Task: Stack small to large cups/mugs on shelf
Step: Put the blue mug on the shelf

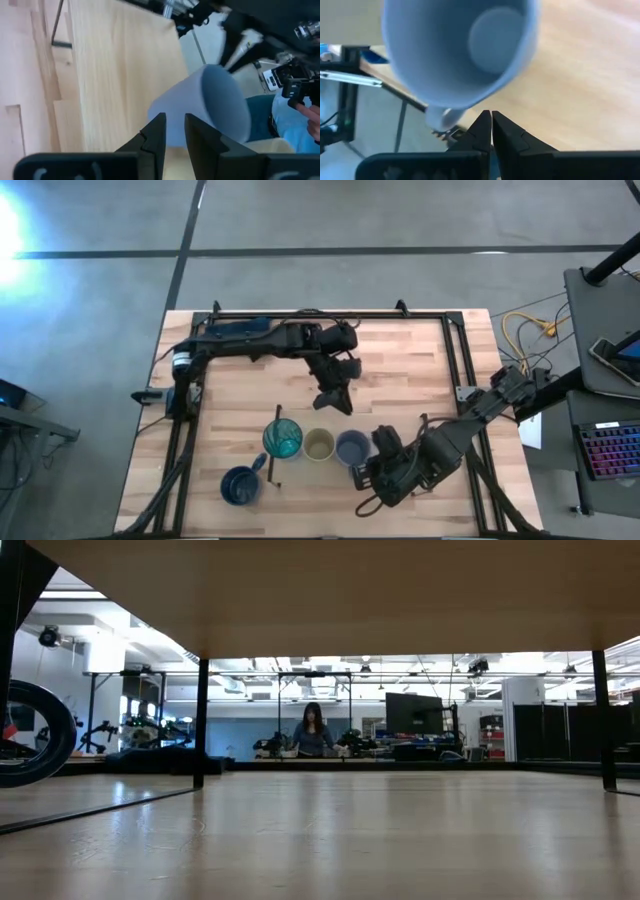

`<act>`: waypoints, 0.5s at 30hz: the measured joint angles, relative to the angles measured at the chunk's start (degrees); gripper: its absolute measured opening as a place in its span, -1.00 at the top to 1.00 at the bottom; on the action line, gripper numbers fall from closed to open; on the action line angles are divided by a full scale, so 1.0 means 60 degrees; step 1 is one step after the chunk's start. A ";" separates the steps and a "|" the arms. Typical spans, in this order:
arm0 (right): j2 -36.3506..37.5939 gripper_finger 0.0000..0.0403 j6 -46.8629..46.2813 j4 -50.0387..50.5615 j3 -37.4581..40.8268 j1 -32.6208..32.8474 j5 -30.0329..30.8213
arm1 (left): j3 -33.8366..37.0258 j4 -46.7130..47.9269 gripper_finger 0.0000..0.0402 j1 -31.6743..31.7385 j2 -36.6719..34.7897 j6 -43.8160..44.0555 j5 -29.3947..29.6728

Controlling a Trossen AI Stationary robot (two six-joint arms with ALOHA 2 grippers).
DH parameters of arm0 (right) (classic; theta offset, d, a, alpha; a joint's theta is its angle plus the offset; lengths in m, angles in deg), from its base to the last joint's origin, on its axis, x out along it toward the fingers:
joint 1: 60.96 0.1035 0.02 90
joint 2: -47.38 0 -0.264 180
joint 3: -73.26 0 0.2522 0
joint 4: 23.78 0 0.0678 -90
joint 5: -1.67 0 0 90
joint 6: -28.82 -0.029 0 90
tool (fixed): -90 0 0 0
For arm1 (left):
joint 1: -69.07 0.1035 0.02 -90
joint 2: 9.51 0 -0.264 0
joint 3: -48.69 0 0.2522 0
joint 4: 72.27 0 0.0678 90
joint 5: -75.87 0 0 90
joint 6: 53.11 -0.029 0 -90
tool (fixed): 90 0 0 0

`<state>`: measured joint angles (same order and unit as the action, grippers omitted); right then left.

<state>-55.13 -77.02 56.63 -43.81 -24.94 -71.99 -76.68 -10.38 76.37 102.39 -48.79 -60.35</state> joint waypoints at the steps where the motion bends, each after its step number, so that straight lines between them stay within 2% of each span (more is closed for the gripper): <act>1: 0.0021 0.96 -0.0019 0.0177 0.0000 0.0000 0.0010 | -0.0005 -0.0008 0.72 0.0042 -0.0097 -0.0001 0.0001; 5: 0.0191 0.95 -0.0031 0.1207 -0.0055 0.0009 0.0039 | -0.0011 0.0257 0.72 0.0166 -0.0667 -0.0018 0.0290; 9: 0.0611 0.88 -0.0175 0.2381 -0.0069 0.0019 0.0057 | -0.0008 0.1294 0.72 0.0211 -0.1707 -0.0475 0.1447; 10: 0.0692 0.85 -0.0223 0.2689 -0.0067 0.0020 0.0067 | 0.0016 0.1683 0.72 0.0207 -0.1995 -0.0609 0.2069; 14: 0.0984 0.71 -0.0277 0.3654 -0.0067 0.0012 0.0180 | 0.0273 0.3588 0.72 0.0048 -0.3178 -0.1030 0.5637; 15: 0.1060 0.68 -0.0274 0.3837 -0.0066 0.0012 0.0289 | 0.0413 0.4022 0.72 0.0014 -0.3469 -0.1009 0.6230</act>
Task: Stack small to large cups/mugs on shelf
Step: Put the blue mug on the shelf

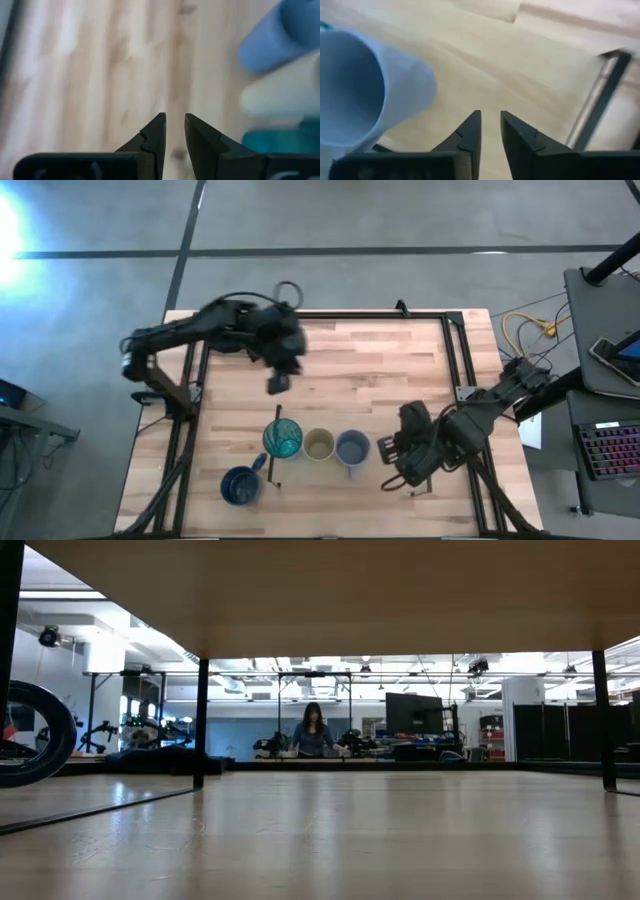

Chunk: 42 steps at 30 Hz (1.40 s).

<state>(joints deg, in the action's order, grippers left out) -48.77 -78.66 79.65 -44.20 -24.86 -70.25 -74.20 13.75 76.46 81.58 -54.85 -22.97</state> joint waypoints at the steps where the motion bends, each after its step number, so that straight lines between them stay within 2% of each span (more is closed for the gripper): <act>1: 0.0074 0.65 0.0000 0.0097 0.0000 0.0000 0.0076 | 0.0157 0.0369 0.72 0.0002 -0.0321 0.0162 0.0346; 5: 0.0356 0.49 0.0372 0.0054 0.0033 -0.0010 0.0820 | 0.1437 0.0710 0.72 -0.0143 -0.1836 0.1429 0.0497; 12: 0.0781 0.22 0.0671 0.0060 0.0299 -0.0210 0.1258 | 0.5193 0.0239 0.72 -0.0535 -0.5160 0.5118 0.0823; 17: 0.0840 0.14 0.0858 0.0054 0.0361 -0.0367 0.1258 | 0.7601 -0.0364 0.72 -0.1201 -0.7127 0.7901 0.0753; 21: 0.0840 0.14 0.1135 0.0058 0.0368 -0.0496 0.1254 | 0.9090 -0.0944 0.72 -0.2312 -0.7927 0.8906 0.0242; 27: 0.0840 0.14 0.1351 0.0058 0.0368 -0.0546 0.1244 | 1.0542 -0.1690 0.72 -0.4127 -0.7914 0.9068 0.0295; 34: 0.0840 0.14 0.1352 0.0058 0.0368 -0.0546 0.1232 | 1.1072 -0.3611 0.71 -0.5640 -0.6953 0.8796 0.0282; 42: 0.0840 0.14 0.1377 0.0058 0.0371 -0.0554 0.0916 | 1.1190 -0.3780 0.41 -0.6872 -0.5830 0.8920 0.0269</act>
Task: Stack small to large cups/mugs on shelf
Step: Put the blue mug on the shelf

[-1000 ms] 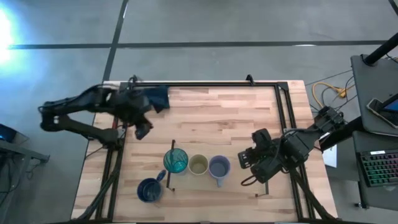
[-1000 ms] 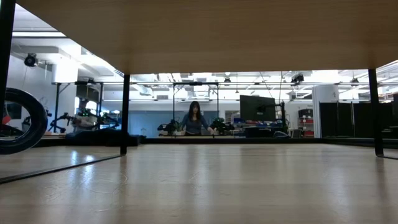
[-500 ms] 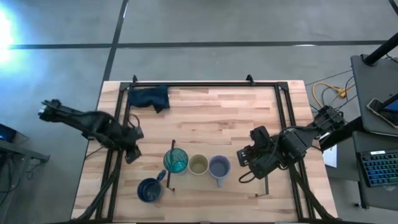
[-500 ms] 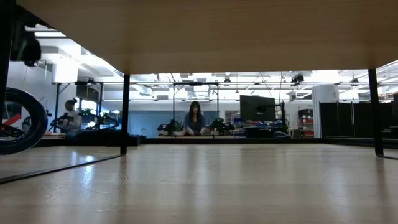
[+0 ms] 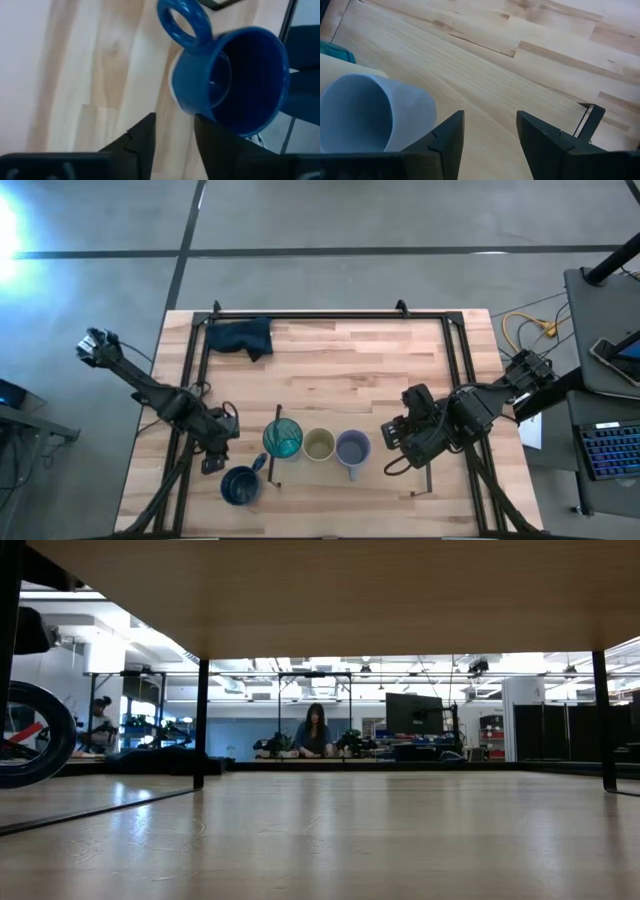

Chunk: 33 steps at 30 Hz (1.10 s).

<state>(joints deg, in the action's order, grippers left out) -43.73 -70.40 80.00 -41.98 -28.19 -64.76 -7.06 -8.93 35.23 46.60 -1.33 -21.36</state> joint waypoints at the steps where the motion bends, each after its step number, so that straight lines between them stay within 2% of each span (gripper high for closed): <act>1: 0.0000 0.14 0.0000 0.0000 0.0001 0.0000 -0.0004 | -0.0045 -0.0065 0.36 -0.0100 0.0108 0.0051 -0.0010; 6: 0.0000 0.14 0.0011 0.0000 0.0001 -0.0011 -0.0033 | -0.0147 -0.0337 0.14 -0.0416 0.0372 0.0514 -0.0007; 10: 0.0000 0.14 0.0047 0.0000 0.0001 -0.0018 -0.0036 | -0.0131 -0.0630 0.06 -0.0509 0.0430 0.0823 -0.0007; 21: 0.0000 0.14 0.0069 -0.0003 0.0001 -0.0015 -0.0292 | 0.0222 -0.2003 0.05 -0.0804 0.1038 0.1069 0.0042; 33: -0.0003 0.14 0.0255 0.0000 0.0004 -0.0011 -0.0503 | 0.0262 -0.2022 0.04 -0.0808 0.2298 0.0959 0.0453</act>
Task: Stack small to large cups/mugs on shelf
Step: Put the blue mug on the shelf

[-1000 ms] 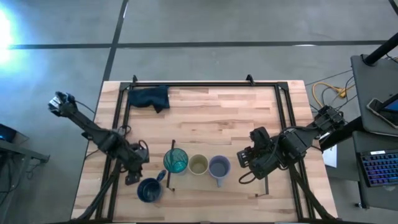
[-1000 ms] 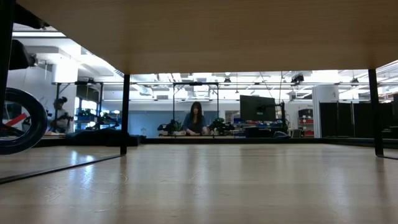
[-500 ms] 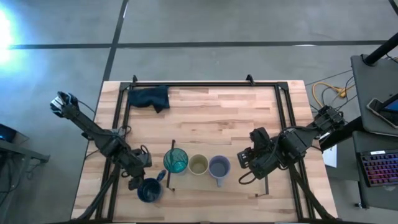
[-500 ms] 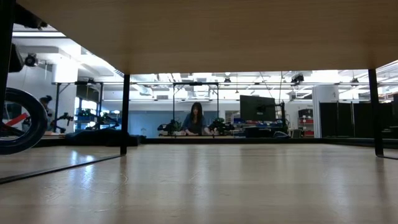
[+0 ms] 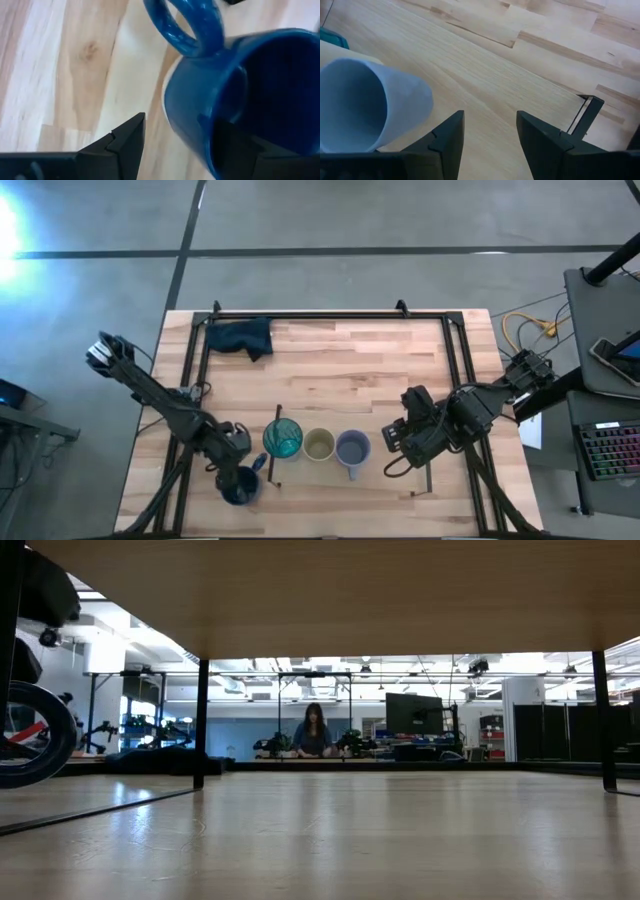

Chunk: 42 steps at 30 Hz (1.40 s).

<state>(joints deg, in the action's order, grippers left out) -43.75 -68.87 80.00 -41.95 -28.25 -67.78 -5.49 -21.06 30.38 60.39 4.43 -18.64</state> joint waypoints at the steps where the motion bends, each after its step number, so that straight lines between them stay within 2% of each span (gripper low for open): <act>1: 0.0003 0.14 0.0000 0.0000 0.0000 -0.0003 0.0000 | 0.0000 -0.0044 0.05 0.0002 0.0166 -0.0106 0.0042; 4: 0.0000 0.14 0.0000 0.0000 0.0000 0.0000 0.0000 | 0.0000 -0.0045 0.11 0.0010 0.0511 -0.0213 0.0071; 6: 0.0000 0.14 0.0000 0.0000 0.0000 0.0000 0.0000 | 0.0000 0.0033 0.23 0.0010 0.0549 -0.0270 0.0077; 12: 0.0000 0.14 0.0033 0.0000 0.0000 0.0000 -0.0001 | -0.0015 0.0787 0.88 0.0000 -0.0010 -0.0535 0.0329; 13: 0.0000 0.14 0.0036 0.0000 0.0000 0.0000 0.0000 | 0.0000 0.1082 0.93 0.0005 -0.0159 -0.0464 0.0405; 17: 0.0000 0.14 0.0036 0.0000 0.0000 0.0000 0.0000 | -0.0004 0.2177 0.94 0.0164 -0.0811 -0.0411 0.1155; 21: 0.0036 0.17 0.0008 -0.0001 0.0000 0.0000 0.0002 | -0.0004 0.2902 0.97 0.0853 -0.1597 -0.0611 0.1710; 27: 0.0267 0.28 -0.0036 -0.0004 0.0000 0.0000 0.0270 | -0.0007 0.3439 0.97 0.3104 -0.2607 -0.1895 0.2513; 31: 0.0451 0.34 -0.0205 -0.0002 0.0000 0.0000 0.0659 | -0.0007 0.4015 0.98 0.5149 -0.2884 -0.3537 0.2559; 34: 0.0619 0.34 -0.0219 0.0000 0.0000 -0.0007 0.0959 | -0.0015 0.3714 0.98 0.6881 -0.2762 -0.4549 0.2528; 36: 0.0707 0.34 -0.0212 0.0000 0.0000 -0.0040 0.1233 | -0.0092 0.3339 0.98 0.8021 -0.2505 -0.5216 0.2223; 40: 0.0817 0.34 0.0042 -0.0002 0.0000 -0.0249 0.1428 | -0.0611 0.2330 0.98 0.9898 -0.1567 -0.6538 0.0889; 42: 0.0864 0.34 0.0286 -0.0004 -0.0004 -0.0420 0.1439 | -0.1117 0.2314 0.98 1.0602 -0.0927 -0.7198 0.0837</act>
<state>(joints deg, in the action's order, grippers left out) -38.57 -67.15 79.98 -41.98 -30.77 -59.14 -12.19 -7.18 93.99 54.82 -38.76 -13.61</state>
